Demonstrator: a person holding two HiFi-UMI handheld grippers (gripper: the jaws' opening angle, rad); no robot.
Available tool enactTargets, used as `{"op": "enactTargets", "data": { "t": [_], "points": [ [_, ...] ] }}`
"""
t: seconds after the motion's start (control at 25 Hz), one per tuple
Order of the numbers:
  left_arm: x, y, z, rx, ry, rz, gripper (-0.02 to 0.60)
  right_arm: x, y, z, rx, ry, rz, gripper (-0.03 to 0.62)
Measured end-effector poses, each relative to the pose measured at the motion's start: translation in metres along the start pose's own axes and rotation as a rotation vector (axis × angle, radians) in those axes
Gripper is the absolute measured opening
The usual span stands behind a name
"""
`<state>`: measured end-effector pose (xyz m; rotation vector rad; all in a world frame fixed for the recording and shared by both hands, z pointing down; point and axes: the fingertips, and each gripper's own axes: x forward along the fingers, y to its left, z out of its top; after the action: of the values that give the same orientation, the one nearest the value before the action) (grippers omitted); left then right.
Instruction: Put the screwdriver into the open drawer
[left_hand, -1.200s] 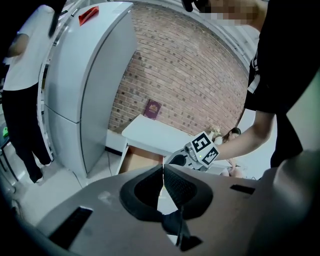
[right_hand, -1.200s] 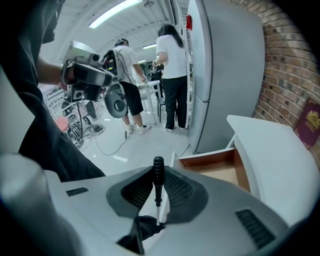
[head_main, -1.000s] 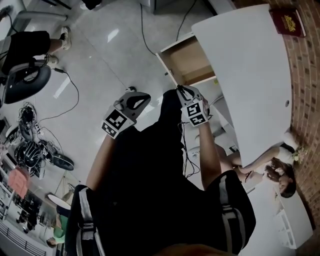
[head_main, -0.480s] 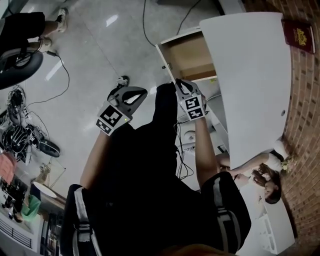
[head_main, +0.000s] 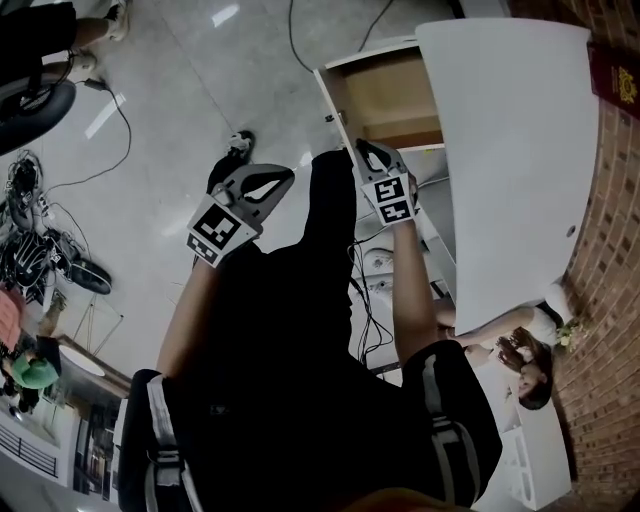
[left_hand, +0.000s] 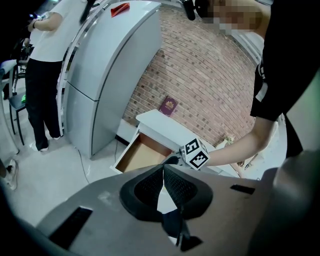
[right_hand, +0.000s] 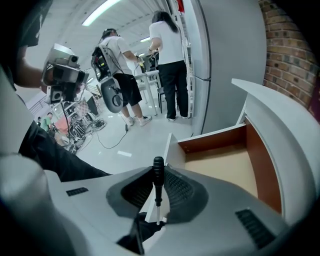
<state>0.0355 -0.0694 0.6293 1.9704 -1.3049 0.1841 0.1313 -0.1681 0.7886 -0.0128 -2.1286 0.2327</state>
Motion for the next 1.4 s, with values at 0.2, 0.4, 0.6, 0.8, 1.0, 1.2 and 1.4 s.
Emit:
{"op": "enactTargets", "data": {
  "t": [0.2, 0.4, 0.6, 0.8, 1.0, 1.2, 1.4],
  "points": [
    [0.004, 0.007, -0.012, -0.057, -0.019, 0.006, 0.017, 0.019, -0.007, -0.004, 0.004, 0.005, 0.001, 0.123],
    [0.014, 0.008, -0.026, -0.087, -0.010, 0.002, 0.017, 0.035, -0.017, -0.013, 0.005, 0.017, 0.000, 0.123],
    [0.019, 0.007, -0.039, -0.107, -0.007, -0.004, 0.018, 0.051, -0.024, -0.017, 0.007, 0.027, -0.008, 0.123],
    [0.021, 0.008, -0.051, -0.127, -0.001, -0.002, 0.017, 0.069, -0.031, -0.023, 0.016, 0.045, -0.014, 0.123],
    [0.019, 0.016, -0.063, -0.153, -0.001, 0.009, 0.017, 0.087, -0.040, -0.029, 0.026, 0.080, -0.037, 0.123],
    [0.022, 0.022, -0.066, -0.163, -0.006, 0.013, 0.018, 0.100, -0.052, -0.034, 0.054, 0.106, -0.065, 0.123],
    [0.028, 0.031, -0.067, -0.140, 0.005, 0.007, 0.017, 0.115, -0.060, -0.036, 0.088, 0.114, -0.060, 0.123]
  ]
}}
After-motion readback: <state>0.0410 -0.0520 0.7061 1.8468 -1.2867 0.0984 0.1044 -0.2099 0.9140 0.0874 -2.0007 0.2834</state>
